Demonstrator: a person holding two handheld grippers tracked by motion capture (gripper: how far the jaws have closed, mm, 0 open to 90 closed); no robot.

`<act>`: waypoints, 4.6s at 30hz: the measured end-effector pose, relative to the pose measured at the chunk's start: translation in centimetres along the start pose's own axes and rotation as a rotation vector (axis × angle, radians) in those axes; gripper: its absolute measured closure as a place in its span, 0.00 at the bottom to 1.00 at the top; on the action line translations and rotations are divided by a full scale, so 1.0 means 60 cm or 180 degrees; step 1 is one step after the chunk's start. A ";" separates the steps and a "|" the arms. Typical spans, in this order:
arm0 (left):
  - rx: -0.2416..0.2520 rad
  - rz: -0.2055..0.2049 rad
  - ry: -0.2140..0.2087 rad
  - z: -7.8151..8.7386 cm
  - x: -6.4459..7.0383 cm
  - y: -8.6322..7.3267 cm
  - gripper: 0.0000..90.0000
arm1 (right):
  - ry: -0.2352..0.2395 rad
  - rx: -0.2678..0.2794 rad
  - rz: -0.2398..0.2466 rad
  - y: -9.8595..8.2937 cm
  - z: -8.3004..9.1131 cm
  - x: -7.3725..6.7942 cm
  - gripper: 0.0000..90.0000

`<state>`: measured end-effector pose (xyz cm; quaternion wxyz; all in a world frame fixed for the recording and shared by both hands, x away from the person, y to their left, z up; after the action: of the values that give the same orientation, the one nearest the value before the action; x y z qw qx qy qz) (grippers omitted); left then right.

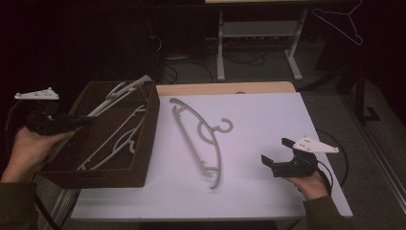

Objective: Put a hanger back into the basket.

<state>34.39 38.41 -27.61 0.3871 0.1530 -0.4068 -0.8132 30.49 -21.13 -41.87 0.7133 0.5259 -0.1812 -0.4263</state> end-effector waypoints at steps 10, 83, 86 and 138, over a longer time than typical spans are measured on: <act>-0.0203 0.0070 0.0099 -0.008 -0.016 -0.036 0.92 | -0.0008 -0.0014 -0.0016 -0.001 -0.002 0.001 0.00; -0.0832 0.0090 -0.0244 -0.121 -0.047 -0.111 0.91 | -0.0032 0.0036 -0.0017 0.002 0.006 0.006 0.00; -0.1034 0.0054 -0.0212 -0.129 -0.047 -0.115 0.91 | -0.0033 0.0039 -0.0018 0.002 0.006 0.006 0.00; 0.0335 -0.0172 -0.0377 -0.162 0.099 0.023 0.23 | -0.0018 0.0062 -0.0003 0.006 0.008 0.002 0.00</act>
<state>36.69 28.15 -32.17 0.3317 0.1357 -0.4668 -0.8085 30.35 -21.50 -41.39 0.7074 0.5317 -0.1871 -0.4264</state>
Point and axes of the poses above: each handheld gripper's, and its own axes: z roughly backward along the jaws, y roughly out of its top, x roughly to its right, the point moved 4 cm from there along -z, roughly forward along the jaws, and after that the axes turned 5 degrees about -z, right-handed, at the moved point
